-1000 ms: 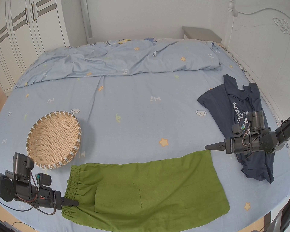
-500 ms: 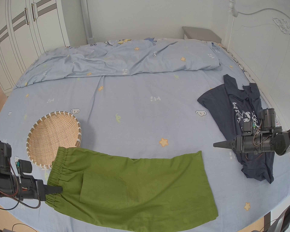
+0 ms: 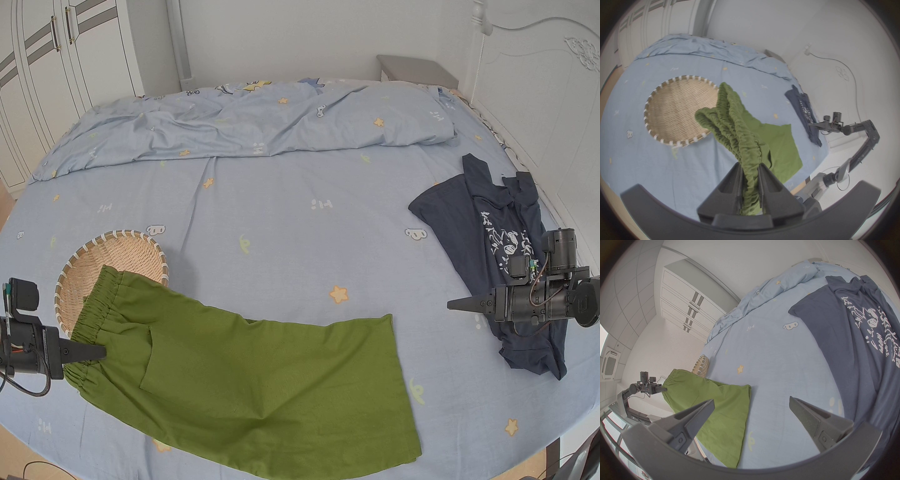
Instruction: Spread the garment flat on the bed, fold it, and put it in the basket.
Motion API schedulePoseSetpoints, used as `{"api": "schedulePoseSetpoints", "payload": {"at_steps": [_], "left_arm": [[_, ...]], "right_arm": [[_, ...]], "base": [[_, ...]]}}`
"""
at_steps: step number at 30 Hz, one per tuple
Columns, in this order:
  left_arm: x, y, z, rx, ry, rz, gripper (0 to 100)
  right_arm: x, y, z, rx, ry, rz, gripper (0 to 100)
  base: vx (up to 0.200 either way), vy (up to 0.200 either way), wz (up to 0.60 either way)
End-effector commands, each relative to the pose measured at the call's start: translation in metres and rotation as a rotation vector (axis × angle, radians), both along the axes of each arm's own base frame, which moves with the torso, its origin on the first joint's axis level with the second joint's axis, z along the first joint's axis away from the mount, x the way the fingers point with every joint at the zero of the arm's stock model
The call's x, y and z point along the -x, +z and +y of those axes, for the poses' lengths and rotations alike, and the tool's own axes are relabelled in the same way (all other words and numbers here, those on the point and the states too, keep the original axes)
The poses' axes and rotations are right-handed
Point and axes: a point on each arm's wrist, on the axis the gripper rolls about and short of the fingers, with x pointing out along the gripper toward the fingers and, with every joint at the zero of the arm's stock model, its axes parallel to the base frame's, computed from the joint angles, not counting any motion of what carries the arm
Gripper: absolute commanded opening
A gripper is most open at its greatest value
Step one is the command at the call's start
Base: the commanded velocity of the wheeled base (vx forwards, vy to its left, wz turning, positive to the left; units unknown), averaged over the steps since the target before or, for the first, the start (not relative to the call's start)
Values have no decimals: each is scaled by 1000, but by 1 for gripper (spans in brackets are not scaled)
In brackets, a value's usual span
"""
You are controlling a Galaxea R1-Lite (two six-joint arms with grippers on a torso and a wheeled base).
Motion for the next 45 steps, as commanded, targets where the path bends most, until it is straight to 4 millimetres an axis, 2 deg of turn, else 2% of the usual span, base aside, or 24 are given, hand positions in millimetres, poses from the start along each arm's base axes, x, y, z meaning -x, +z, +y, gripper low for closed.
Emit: {"api": "schedulePoseSetpoints", "payload": {"at_steps": [1,7,8,11,12,15,20,21,24,32,34,45], "left_arm": [[-7,28,-28,28,-139,-13,0],[-20,33,-64,5,-229,-3,0],[-20,33,-65,5,-231,-3,0],[-24,32,-88,18,-307,-10,0],[-24,32,-88,18,-307,-10,0],[-33,24,-113,-1,-373,2,0],[-40,18,-133,-13,-425,3,0],[-42,14,-145,-17,-461,9,0],[-44,9,-159,-20,-503,12,0],[-38,0,-188,-20,-605,8,0],[-43,-2,-199,-9,-620,-13,0],[-43,-8,-229,22,-686,-42,0]], "right_arm": [[2,-1,-4,2,-12,3,100],[3,-1,-4,7,-16,5,100],[3,-2,-4,7,-16,7,100],[4,-3,-3,9,-14,9,100],[4,-3,-3,9,-14,9,100],[4,-3,-4,10,-17,8,100],[6,1,-4,10,-17,-5,100],[6,1,-4,10,-17,-3,100],[7,1,-4,10,-17,-5,100],[5,0,-5,12,-21,-4,100],[5,-1,-5,12,-21,-3,100],[4,-1,-9,12,-36,-3,100]], "base": [[0,0,0],[0,0,0],[0,0,0],[0,0,0],[0,0,0],[0,0,0],[0,0,0],[0,0,0],[0,0,0],[0,0,0],[0,0,0],[0,0,0]]}}
